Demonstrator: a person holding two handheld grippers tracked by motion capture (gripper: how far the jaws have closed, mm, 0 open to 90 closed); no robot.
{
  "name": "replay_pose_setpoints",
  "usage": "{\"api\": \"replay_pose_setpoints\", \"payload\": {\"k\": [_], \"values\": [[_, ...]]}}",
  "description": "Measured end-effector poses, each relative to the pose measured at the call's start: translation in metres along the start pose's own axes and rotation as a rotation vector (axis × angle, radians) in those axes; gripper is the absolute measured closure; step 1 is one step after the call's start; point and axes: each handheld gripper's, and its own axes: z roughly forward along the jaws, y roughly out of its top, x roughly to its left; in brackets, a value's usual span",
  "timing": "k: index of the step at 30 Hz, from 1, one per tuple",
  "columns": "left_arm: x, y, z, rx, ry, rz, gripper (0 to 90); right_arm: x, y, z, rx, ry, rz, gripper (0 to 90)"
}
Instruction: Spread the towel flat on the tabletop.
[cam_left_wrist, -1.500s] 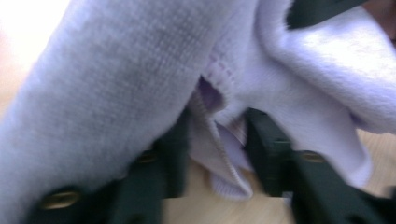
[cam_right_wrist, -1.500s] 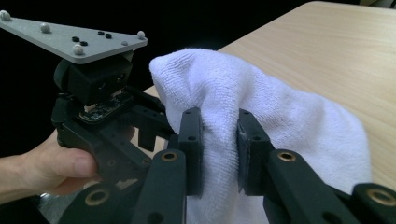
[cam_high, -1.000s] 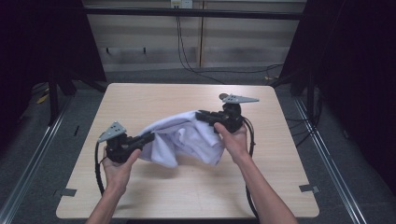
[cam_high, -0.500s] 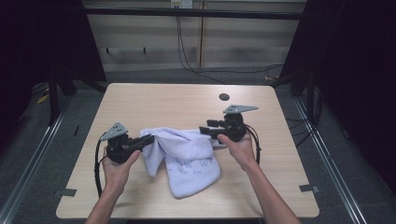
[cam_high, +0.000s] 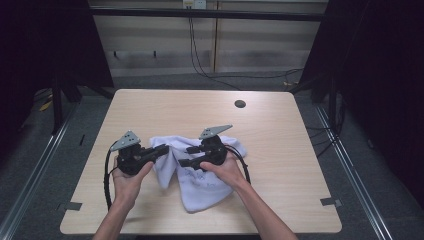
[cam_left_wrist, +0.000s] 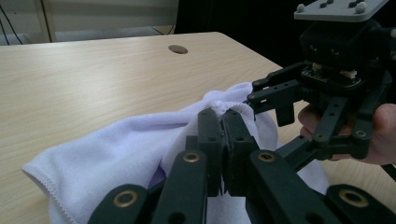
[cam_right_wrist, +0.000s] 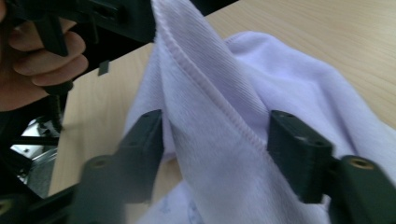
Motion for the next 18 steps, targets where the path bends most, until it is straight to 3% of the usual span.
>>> {"api": "replay_pose_setpoints", "payload": {"k": [1, 3, 4, 8, 13, 14, 16, 17, 18], "values": [[0.0, 0.0, 0.0, 0.0, 0.0, 0.0, 88.1, 0.0, 0.0, 0.0, 0.0, 0.0, 0.0, 49.3], [0.0, 0.002, 0.001, -0.002, -0.006, 0.015, 87.9, 0.003, 0.002, 0.001, 0.001, 0.014, -0.024, 70.1], [0.0, 0.005, -0.001, -0.014, -0.009, 0.026, 85.1, 0.003, 0.005, -0.003, -0.014, 0.019, -0.029, 84.7], [0.002, 0.01, -0.008, -0.047, 0.002, 0.0, 61.8, -0.002, 0.014, -0.018, -0.054, 0.008, -0.022, 86.8], [-0.002, 0.006, -0.013, -0.024, 0.008, 0.017, 40.4, -0.008, 0.052, -0.059, -0.15, -0.069, -0.037, 87.0], [-0.01, 0.002, -0.008, -0.025, -0.03, 0.019, 34.0, -0.008, 0.06, -0.065, -0.168, -0.086, -0.038, 87.0], [-0.023, -0.002, 0.001, -0.009, -0.056, 0.038, 30.3, -0.008, 0.072, -0.075, -0.193, -0.113, -0.044, 87.0], [-0.023, -0.002, 0.001, -0.009, -0.056, 0.038, 27.6, -0.008, 0.076, -0.078, -0.199, -0.125, -0.047, 87.0], [-0.032, -0.004, 0.01, 0.003, -0.085, 0.056, 23.9, -0.007, 0.08, -0.081, -0.203, -0.13, -0.05, 87.0]]}}
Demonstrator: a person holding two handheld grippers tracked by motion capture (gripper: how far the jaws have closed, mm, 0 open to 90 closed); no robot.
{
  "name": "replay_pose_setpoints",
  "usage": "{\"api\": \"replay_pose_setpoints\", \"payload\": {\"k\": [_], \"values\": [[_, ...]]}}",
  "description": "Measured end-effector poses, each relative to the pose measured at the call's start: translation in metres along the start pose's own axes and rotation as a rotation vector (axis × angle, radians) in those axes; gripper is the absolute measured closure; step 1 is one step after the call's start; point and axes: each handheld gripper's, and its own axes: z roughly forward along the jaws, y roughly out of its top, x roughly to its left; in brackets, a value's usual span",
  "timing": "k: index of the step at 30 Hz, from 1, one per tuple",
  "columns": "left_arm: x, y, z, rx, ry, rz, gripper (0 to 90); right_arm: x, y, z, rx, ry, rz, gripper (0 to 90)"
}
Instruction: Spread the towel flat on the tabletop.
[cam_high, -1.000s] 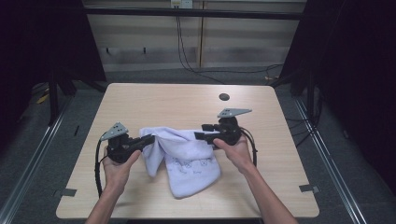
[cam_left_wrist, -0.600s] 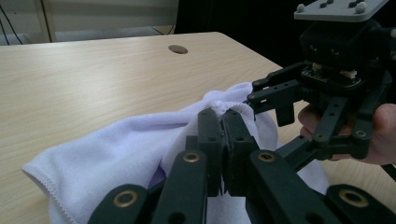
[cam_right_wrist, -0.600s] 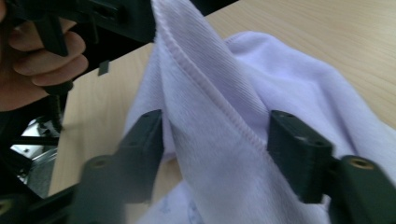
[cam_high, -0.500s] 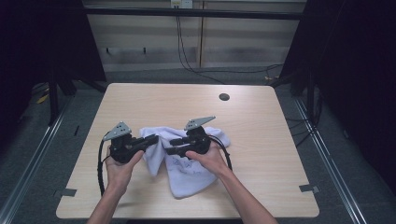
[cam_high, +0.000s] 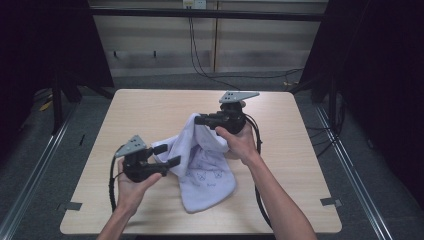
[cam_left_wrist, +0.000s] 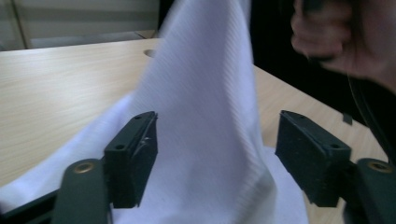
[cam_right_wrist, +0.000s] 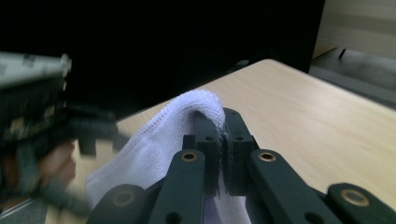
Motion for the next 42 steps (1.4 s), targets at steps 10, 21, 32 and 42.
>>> {"api": "replay_pose_setpoints", "payload": {"k": [10, 21, 32, 42], "values": [[0.018, 0.013, -0.035, -0.083, 0.11, 0.029, 87.1, -0.001, -0.005, -0.013, 0.006, 0.019, 0.01, 79.1], [0.049, -0.02, -0.07, -0.007, 0.248, 0.019, 86.3, -0.01, -0.082, -0.012, 0.144, 0.07, 0.075, 66.2], [0.057, -0.027, -0.069, -0.011, 0.22, -0.035, 84.3, -0.035, -0.139, 0.005, 0.268, -0.041, 0.171, 51.2], [0.058, -0.037, -0.064, 0.029, 0.201, -0.053, 84.3, -0.017, -0.15, 0.006, 0.32, 0.002, 0.121, 84.9]]}}
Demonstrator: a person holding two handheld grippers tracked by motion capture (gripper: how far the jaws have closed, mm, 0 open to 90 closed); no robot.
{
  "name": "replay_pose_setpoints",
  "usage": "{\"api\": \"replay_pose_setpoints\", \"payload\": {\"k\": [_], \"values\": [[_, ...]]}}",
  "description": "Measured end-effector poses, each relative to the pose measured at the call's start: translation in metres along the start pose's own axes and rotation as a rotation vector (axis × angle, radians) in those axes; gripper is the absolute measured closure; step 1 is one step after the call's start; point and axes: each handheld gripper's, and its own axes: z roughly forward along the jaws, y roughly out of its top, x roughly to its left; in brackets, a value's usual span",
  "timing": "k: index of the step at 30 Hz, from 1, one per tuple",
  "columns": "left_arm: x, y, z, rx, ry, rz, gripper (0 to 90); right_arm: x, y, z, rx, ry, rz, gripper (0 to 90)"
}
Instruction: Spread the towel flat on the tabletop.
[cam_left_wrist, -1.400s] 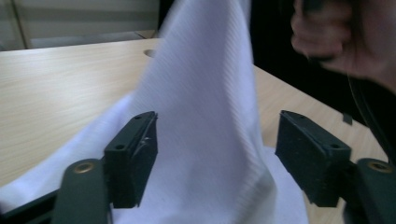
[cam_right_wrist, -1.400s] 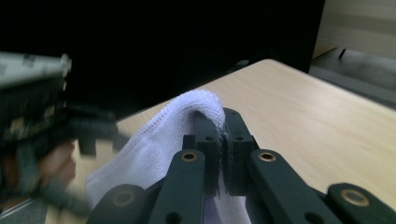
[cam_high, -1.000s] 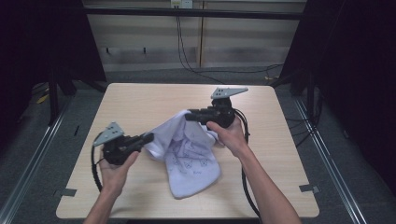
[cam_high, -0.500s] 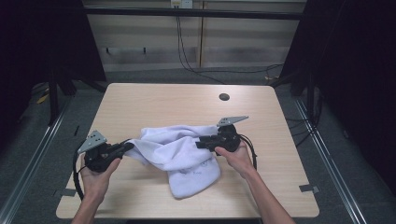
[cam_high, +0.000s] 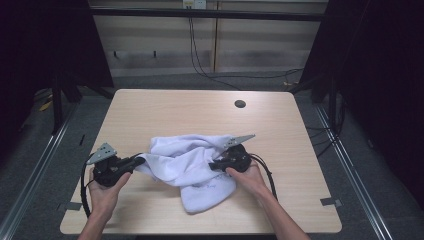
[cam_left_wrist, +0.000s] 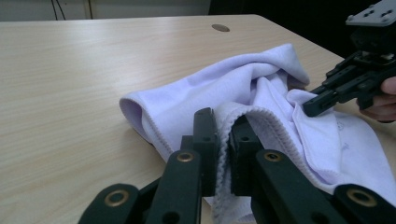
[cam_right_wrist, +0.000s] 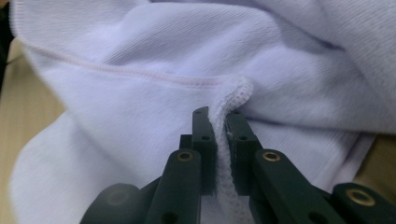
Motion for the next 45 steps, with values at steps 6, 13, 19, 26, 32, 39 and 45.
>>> {"api": "replay_pose_setpoints", "payload": {"k": [6, 13, 19, 26, 32, 39, 45], "values": [[-0.015, 0.014, -0.019, -0.049, -0.016, 0.021, 84.8, 0.022, 0.011, -0.066, -0.213, 0.015, -0.022, 85.2], [-0.03, 0.057, -0.056, -0.16, -0.024, 0.097, 85.7, 0.028, 0.042, -0.168, -0.477, -0.021, -0.067, 85.4], [-0.024, 0.147, -0.038, -0.198, -0.002, 0.12, 84.6, 0.018, 0.096, -0.2, -0.567, -0.099, -0.089, 85.3], [0.038, 0.189, 0.037, -0.086, 0.097, 0.023, 55.7, -0.044, 0.158, -0.177, -0.473, -0.316, -0.002, 68.7], [0.06, 0.157, 0.051, -0.054, 0.104, -0.051, 42.3, -0.071, 0.134, -0.155, -0.409, -0.378, 0.081, 52.6], [0.047, 0.117, 0.041, -0.021, 0.045, -0.025, 47.3, -0.028, 0.079, -0.123, -0.358, -0.19, 0.041, 54.5], [0.023, 0.072, 0.035, 0.036, -0.019, -0.007, 57.8, 0.017, 0.021, -0.076, -0.223, -0.059, 0.02, 56.4]]}}
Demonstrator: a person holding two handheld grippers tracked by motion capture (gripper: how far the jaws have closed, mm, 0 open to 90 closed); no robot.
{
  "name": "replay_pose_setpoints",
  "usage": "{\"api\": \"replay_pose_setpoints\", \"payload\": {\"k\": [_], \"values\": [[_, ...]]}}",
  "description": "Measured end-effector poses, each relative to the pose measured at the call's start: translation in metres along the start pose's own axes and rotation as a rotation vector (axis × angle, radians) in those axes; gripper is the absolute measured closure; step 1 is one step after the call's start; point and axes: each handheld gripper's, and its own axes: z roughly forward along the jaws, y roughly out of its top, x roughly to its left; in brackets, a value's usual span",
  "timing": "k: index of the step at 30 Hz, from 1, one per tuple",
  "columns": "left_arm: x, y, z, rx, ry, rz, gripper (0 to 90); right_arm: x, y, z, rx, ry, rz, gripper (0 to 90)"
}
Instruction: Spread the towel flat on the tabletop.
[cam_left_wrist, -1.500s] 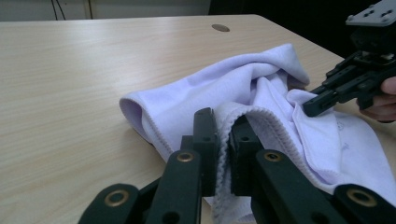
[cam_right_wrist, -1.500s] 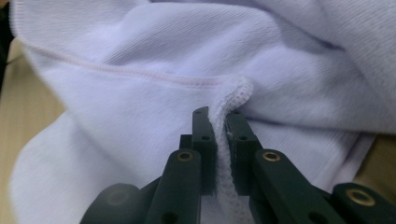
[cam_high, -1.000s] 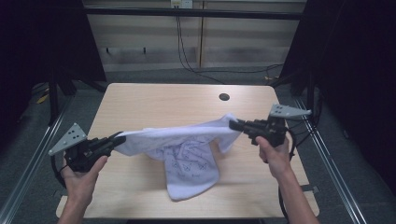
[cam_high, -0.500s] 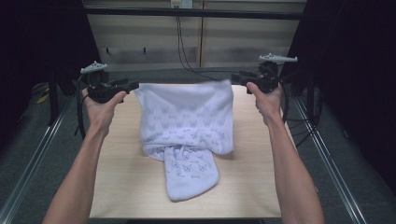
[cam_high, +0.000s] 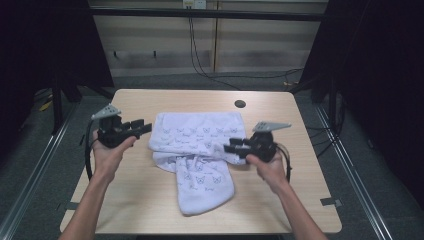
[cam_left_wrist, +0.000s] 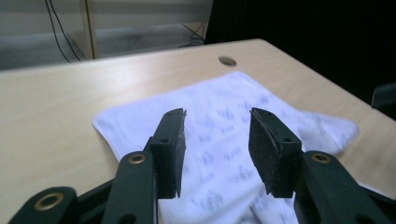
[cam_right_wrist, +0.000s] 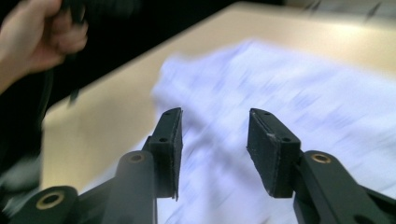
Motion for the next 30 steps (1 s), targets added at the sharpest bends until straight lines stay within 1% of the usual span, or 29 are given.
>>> {"api": "replay_pose_setpoints", "payload": {"k": [1, 2, 3, 4, 5, 6, 7, 8, 9, 10, 11, 12, 13, 14, 15, 16, 17, 18, 19, 21, 22, 23, 24, 25, 26, 27, 28, 29, 30], "values": [[-0.004, -0.007, -0.001, 0.009, -0.004, 0.007, 60.1, 0.009, -0.01, 0.006, 0.03, 0.011, -0.016, 57.7], [-0.008, -0.014, -0.002, 0.012, -0.009, 0.015, 61.2, 0.016, -0.019, 0.012, 0.047, 0.034, -0.022, 58.1], [-0.008, -0.014, -0.002, 0.012, -0.009, 0.015, 61.9, 0.016, -0.019, 0.012, 0.047, 0.034, -0.022, 58.1], [-0.015, -0.025, -0.005, 0.024, -0.019, 0.028, 62.6, 0.03, -0.034, 0.023, 0.078, 0.065, -0.038, 57.9], [-0.015, -0.025, -0.005, 0.024, -0.019, 0.028, 62.9, 0.03, -0.034, 0.023, 0.078, 0.065, -0.038, 57.9], [-0.019, -0.029, -0.007, 0.025, -0.017, 0.033, 62.9, 0.039, -0.044, 0.033, 0.119, 0.074, -0.041, 56.6], [-0.021, -0.032, -0.009, 0.021, -0.022, 0.035, 62.9, 0.039, -0.044, 0.033, 0.119, 0.074, -0.041, 56.6], [-0.026, -0.039, -0.011, 0.019, -0.024, 0.042, 60.6, 0.048, -0.051, 0.045, 0.181, 0.088, -0.071, 54.1], [-0.026, -0.039, -0.011, 0.019, -0.024, 0.042, 57.7, 0.05, -0.055, 0.051, 0.193, 0.103, -0.075, 52.5], [-0.027, -0.042, -0.013, 0.007, -0.027, 0.033, 57.7, 0.05, -0.055, 0.051, 0.193, 0.103, -0.075, 52.5], [-0.029, -0.048, -0.014, 0.003, -0.038, 0.006, 55.9, 0.056, -0.061, 0.063, 0.222, 0.144, -0.074, 49.7], [-0.029, -0.048, -0.014, 0.003, -0.038, 0.006, 54.7, 0.056, -0.061, 0.063, 0.222, 0.144, -0.074, 49.7], [-0.027, -0.05, -0.016, 0.016, -0.029, 0.01, 53.4, 0.062, -0.064, 0.073, 0.26, 0.155, -0.11, 47.0], [-0.027, -0.05, -0.016, 0.016, -0.029, 0.01, 53.0, 0.064, -0.065, 0.076, 0.27, 0.156, -0.117, 45.5], [-0.025, -0.051, -0.017, 0.005, -0.027, -0.01, 53.0, 0.064, -0.065, 0.076, 0.27, 0.156, -0.117, 45.5], [-0.022, -0.052, -0.019, 0.0, -0.012, -0.03, 52.2, 0.065, -0.067, 0.082, 0.289, 0.151, -0.139, 42.3], [-0.022, -0.052, -0.019, 0.0, -0.012, -0.03, 51.9, 0.065, -0.067, 0.082, 0.289, 0.151, -0.139, 42.3], [-0.021, -0.053, -0.02, 0.001, -0.006, -0.03, 51.9, 0.065, -0.068, 0.084, 0.302, 0.151, -0.139, 40.4], [-0.019, -0.055, -0.019, 0.003, -0.01, -0.039, 51.7, 0.065, -0.069, 0.085, 0.291, 0.16, -0.149, 38.8], [-0.019, -0.055, -0.018, 0.007, -0.011, -0.039, 51.4, 0.071, -0.073, 0.086, 0.285, 0.142, -0.202, 35.9], [-0.019, -0.055, -0.018, 0.007, -0.011, -0.039, 51.2, 0.071, -0.073, 0.086, 0.285, 0.142, -0.202, 35.9], [-0.019, -0.055, -0.018, 0.005, -0.012, -0.042, 51.2, 0.075, -0.076, 0.086, 0.277, 0.12, -0.248, 35.9], [-0.019, -0.054, -0.018, 0.004, -0.013, -0.04, 51.1, 0.079, -0.078, 0.085, 0.272, 0.107, -0.266, 36.2], [-0.019, -0.054, -0.018, 0.004, -0.013, -0.04, 51.1, 0.079, -0.078, 0.085, 0.272, 0.107, -0.266, 36.2], [-0.02, -0.054, -0.017, 0.003, -0.015, -0.04, 51.1, 0.084, -0.081, 0.085, 0.268, 0.07, -0.328, 41.8], [-0.02, -0.053, -0.017, 0.002, -0.015, -0.038, 51.1, 0.086, -0.081, 0.085, 0.271, 0.044, -0.367, 49.4], [-0.02, -0.053, -0.017, 0.001, -0.019, -0.038, 51.2, 0.086, -0.08, 0.084, 0.269, 0.032, -0.351, 70.9], [-0.021, -0.053, -0.017, 0.0, -0.02, -0.036, 51.3, 0.083, -0.078, 0.083, 0.273, 0.016, -0.334, 81.5], [-0.021, -0.053, -0.017, 0.0, -0.02, -0.036, 51.4, 0.083, -0.078, 0.083, 0.273, 0.016, -0.334, 81.5]]}}
